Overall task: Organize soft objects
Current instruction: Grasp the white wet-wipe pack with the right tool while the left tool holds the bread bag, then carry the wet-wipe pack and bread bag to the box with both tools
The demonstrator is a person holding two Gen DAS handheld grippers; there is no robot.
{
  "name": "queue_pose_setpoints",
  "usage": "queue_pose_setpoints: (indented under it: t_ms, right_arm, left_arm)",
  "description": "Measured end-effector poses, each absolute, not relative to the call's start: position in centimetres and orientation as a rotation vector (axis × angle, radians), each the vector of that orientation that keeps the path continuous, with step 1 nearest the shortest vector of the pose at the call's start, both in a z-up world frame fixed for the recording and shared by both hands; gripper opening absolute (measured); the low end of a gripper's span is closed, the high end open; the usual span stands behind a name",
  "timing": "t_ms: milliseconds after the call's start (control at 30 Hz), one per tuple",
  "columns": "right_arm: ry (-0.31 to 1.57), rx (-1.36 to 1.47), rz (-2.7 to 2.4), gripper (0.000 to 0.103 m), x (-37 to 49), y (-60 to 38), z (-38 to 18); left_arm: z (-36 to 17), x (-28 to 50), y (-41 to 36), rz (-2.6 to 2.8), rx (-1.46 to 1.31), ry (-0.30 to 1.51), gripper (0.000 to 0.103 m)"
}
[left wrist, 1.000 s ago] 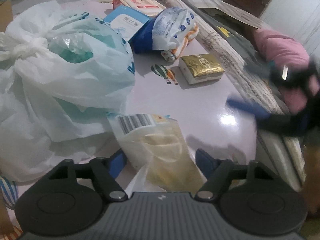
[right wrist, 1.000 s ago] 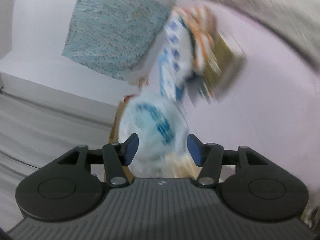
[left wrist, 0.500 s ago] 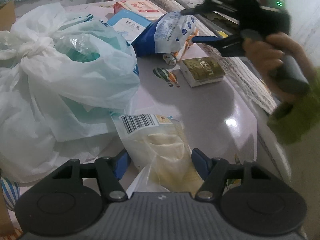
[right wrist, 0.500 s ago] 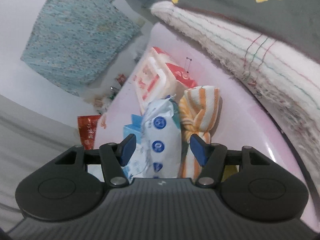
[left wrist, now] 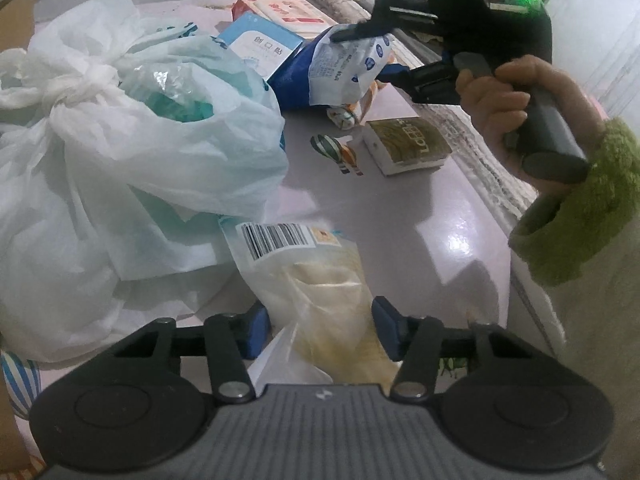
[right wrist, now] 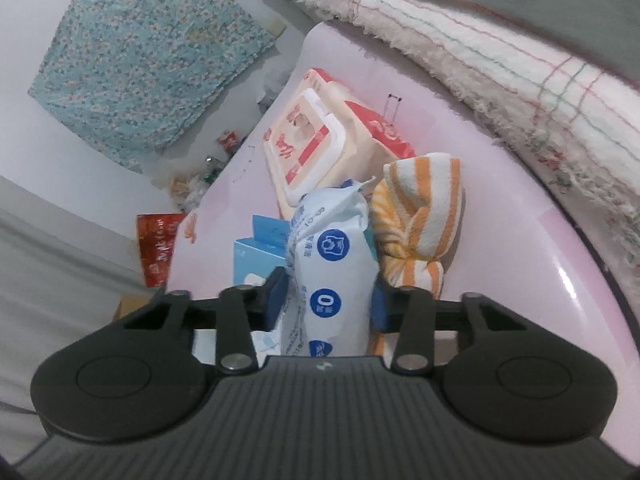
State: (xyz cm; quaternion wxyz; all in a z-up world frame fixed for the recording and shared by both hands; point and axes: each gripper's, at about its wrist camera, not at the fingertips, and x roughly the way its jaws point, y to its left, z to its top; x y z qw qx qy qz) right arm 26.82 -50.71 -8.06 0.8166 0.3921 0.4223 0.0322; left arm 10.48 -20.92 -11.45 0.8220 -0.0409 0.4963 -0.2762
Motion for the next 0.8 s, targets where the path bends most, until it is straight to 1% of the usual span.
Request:
queue_pose_setpoints:
  t_ms: [33,100,200,467,800]
  right_arm:
    - [0.894,0.841,0.062,0.034,26.2,-50.9,-7.9]
    - [0.88,0.857,0.056,0.032,25.6,-51.1,-7.8]
    - [0.835,0.841,0.031,0.032,24.0,-51.5,-6.7]
    - [0.703,0.928,0.053,0.031,17.0,-54.3,-3.6]
    - [0.582,1.113,0.14,0.031,6.3,-56.6,-3.3]
  left_arm:
    - [-11.4,10.4,-20.9,-0.595,-0.086,1.054,0.052]
    - [-11.4,10.3,-20.9,-0.612,-0.087,1.053,0.051]
    - [-11.4,10.3,-20.9,-0.618,-0.091,1.054,0.05]
    - [-10.7,9.8,-20.1,-0.634,-0.128,1.054,0.047]
    - [-9.1,8.9,-18.8,-0.705,-0.251,1.081,0.046]
